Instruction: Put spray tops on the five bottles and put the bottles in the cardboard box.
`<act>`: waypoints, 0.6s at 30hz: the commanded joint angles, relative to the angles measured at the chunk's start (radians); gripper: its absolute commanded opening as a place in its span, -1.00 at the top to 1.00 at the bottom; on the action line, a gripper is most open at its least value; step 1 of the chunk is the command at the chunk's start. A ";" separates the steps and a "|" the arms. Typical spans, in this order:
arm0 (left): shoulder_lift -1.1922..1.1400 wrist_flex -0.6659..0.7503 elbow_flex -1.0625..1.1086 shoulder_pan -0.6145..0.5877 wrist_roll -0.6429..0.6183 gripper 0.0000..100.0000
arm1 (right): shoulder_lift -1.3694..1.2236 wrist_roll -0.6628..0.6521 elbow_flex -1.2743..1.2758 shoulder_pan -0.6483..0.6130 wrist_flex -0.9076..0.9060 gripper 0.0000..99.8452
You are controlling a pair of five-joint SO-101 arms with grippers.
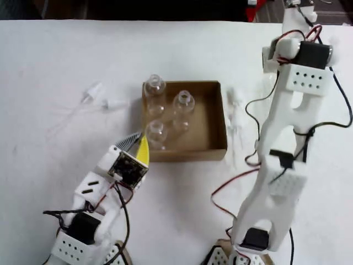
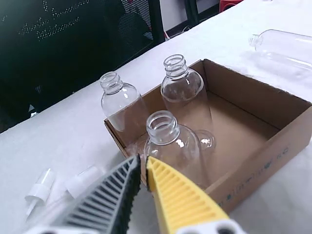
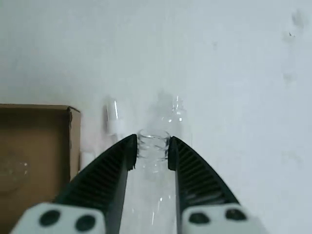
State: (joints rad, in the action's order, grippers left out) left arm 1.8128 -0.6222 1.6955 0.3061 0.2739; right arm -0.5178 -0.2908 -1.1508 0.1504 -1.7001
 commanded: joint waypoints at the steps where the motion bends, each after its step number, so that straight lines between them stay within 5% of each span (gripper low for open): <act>1: 0.008 -0.002 -0.003 0.013 -0.002 0.95 | 0.252 0.023 0.183 -0.048 -0.028 0.97; 18: 0.010 -0.002 -0.003 0.010 -0.002 0.95 | 0.863 0.025 0.847 -0.234 0.133 0.97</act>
State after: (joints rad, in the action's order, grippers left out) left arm 1.8128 -0.6222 1.6955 0.3061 0.2739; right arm 0.2631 -0.2785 -0.3805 -0.0430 -1.6249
